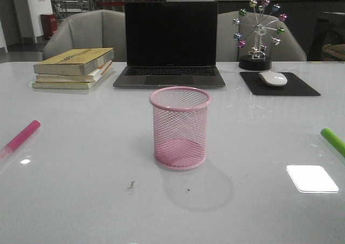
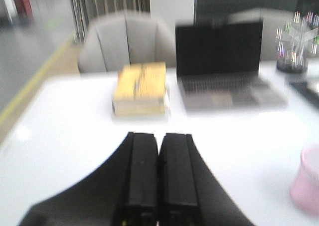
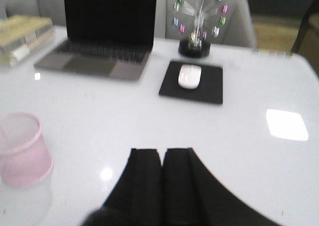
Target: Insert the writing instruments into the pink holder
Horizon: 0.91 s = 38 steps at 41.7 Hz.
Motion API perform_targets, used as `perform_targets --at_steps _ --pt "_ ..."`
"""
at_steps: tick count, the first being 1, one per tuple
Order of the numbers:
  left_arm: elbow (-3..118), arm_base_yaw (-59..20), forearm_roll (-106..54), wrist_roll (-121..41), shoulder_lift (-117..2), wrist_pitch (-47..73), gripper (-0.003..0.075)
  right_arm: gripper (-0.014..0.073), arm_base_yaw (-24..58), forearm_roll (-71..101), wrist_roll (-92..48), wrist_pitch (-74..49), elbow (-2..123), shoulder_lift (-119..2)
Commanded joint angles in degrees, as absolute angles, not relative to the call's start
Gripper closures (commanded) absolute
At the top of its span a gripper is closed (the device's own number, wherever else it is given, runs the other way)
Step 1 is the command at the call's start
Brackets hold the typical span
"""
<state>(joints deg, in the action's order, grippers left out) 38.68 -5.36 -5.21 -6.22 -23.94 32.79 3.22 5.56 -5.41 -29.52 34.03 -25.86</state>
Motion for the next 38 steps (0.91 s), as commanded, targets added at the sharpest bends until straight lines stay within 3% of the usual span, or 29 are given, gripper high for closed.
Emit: perform_targets --at_steps 1,16,20,26,29,38 --pt "40.5 -5.3 -5.9 -5.5 -28.1 35.2 0.0629 0.0538 2.7 5.8 -6.0 -31.6 36.1 -31.3" --pt "40.5 -5.3 -5.9 -5.5 -36.7 37.5 0.0622 0.0533 2.7 5.8 -6.0 -39.4 36.1 -44.7" --pt "40.5 -5.3 -5.9 -5.5 -38.4 37.5 0.0507 0.0461 2.7 5.8 -6.0 -39.3 36.1 -47.9" --pt "40.5 -5.3 -5.9 -5.6 -40.2 37.1 0.0191 0.0169 2.7 5.8 -5.1 -37.9 36.1 -51.9" --pt "40.5 -5.4 -6.0 -5.8 -40.8 36.7 0.0107 0.0086 2.7 5.8 -2.8 -36.3 36.5 -54.1" --pt "40.5 -10.6 -6.5 -6.0 -42.2 33.6 0.0108 0.0108 -0.8 5.7 -0.8 -33.3 41.3 -64.5"
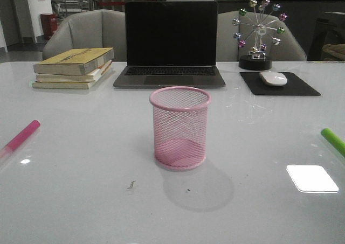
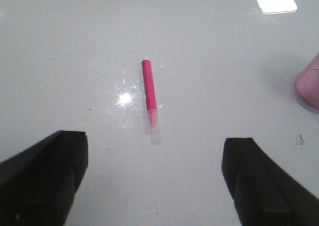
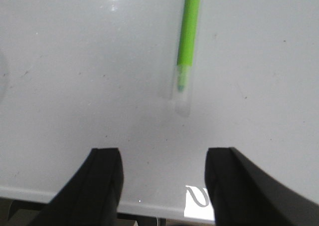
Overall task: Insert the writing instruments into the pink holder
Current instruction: 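Lower the right gripper onto the green marker and close on it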
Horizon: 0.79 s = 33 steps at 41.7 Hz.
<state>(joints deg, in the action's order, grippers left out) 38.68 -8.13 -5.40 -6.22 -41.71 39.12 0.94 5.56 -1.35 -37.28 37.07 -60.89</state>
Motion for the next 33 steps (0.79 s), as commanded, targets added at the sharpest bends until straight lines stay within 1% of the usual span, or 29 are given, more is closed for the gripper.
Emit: perform_targets --at_steps 1,8,12,22,33 --pt "40.5 -11.4 -6.5 -6.3 -42.2 33.4 0.0108 0.0108 -1.3 5.7 -0.8 -33.3 41.9 -65.9" --pt "40.5 -17.0 -5.8 -7.3 -42.2 32.1 0.0108 0.0109 -2.9 5.8 -0.8 -33.6 49.6 -77.6" --pt "40.5 -18.4 -5.8 -7.3 -42.2 31.6 0.0108 0.0109 -2.8 5.8 -0.8 -34.1 53.5 -84.3" --pt "40.5 -18.5 -5.8 -7.3 -42.2 31.5 0.0108 0.0109 -2.7 5.8 -1.0 -35.5 62.0 -96.5" --pt "40.5 -18.5 -5.8 -7.3 -42.2 31.5 0.0108 0.0109 -2.7 5.7 -1.6 -35.3 69.2 -104.8"
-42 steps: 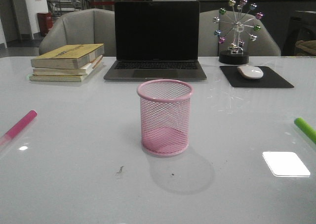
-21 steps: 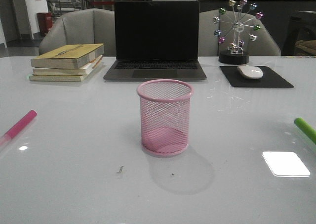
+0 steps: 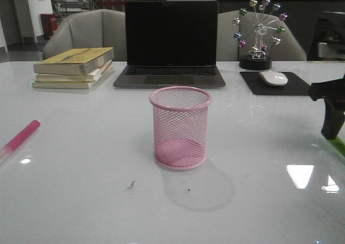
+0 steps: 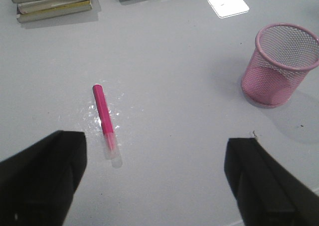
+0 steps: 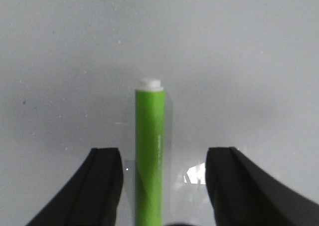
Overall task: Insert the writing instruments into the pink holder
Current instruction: 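Lower the right gripper onto the green marker and close on it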
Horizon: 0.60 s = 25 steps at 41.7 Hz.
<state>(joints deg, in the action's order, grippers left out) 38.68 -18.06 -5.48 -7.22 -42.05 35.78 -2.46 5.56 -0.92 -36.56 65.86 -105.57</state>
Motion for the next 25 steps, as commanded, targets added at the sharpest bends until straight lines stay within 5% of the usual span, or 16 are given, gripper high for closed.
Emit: perform_targets --at_steps 1,16,25 --pt "40.5 -18.5 -5.8 -7.3 -42.2 31.5 0.0108 0.0109 -2.7 5.7 -1.6 -35.3 69.8 -105.2" --pt "40.5 -18.5 -5.8 -7.3 -42.2 31.5 0.0108 0.012 -2.7 4.0 -3.1 -35.7 72.5 -109.4" --pt "40.5 -18.5 -5.8 -7.3 -42.2 31.5 0.0108 0.0364 -2.7 3.8 -3.1 -36.7 72.5 -109.4"
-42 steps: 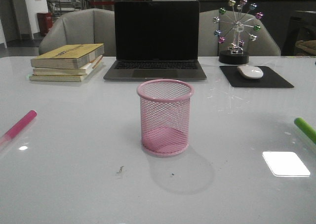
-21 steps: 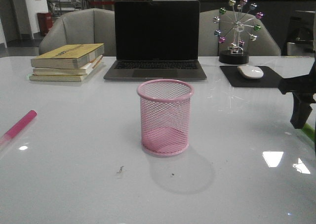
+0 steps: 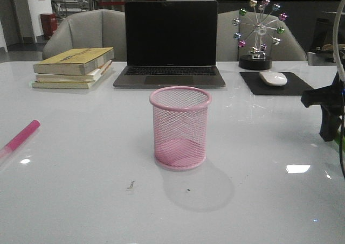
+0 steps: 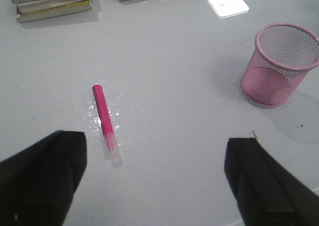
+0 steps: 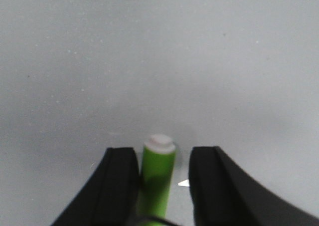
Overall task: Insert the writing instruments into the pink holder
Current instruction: 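Lower the right gripper onto the green marker and close on it, then lift the green marker with the right gripper toward the pink holder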
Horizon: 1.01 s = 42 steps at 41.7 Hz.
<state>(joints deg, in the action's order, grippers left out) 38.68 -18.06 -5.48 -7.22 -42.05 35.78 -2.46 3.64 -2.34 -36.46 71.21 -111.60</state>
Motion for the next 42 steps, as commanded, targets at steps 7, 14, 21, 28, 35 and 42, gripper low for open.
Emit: perform_targets --at_steps 7,14,21,28,35,42 --pt "40.5 -18.5 -5.8 -7.3 -42.2 31.5 0.0108 0.044 -2.7 4.0 -3.1 -37.4 72.5 -108.5" --pt "40.5 -18.5 -5.8 -7.3 -42.2 31.5 0.0108 0.044 -2.1 4.6 -3.1 -34.7 69.7 -102.3" --pt "40.5 -18.5 -5.8 -7.3 -42.2 31.5 0.0108 0.044 1.9 4.6 -3.1 -21.8 62.0 -89.6" --pt "40.5 -18.5 -5.8 -7.3 -42.2 31.5 0.0108 0.044 9.5 4.6 -3.1 -6.1 54.2 -76.1" --pt "40.5 -18.5 -5.8 -7.3 -42.2 31.5 0.0108 0.044 18.5 4.6 -3.1 15.1 46.2 -67.8" --pt "40.5 -18.5 -5.8 -7.3 -42.2 31.5 0.0108 0.044 26.2 4.5 -3.1 34.2 40.2 -67.9"
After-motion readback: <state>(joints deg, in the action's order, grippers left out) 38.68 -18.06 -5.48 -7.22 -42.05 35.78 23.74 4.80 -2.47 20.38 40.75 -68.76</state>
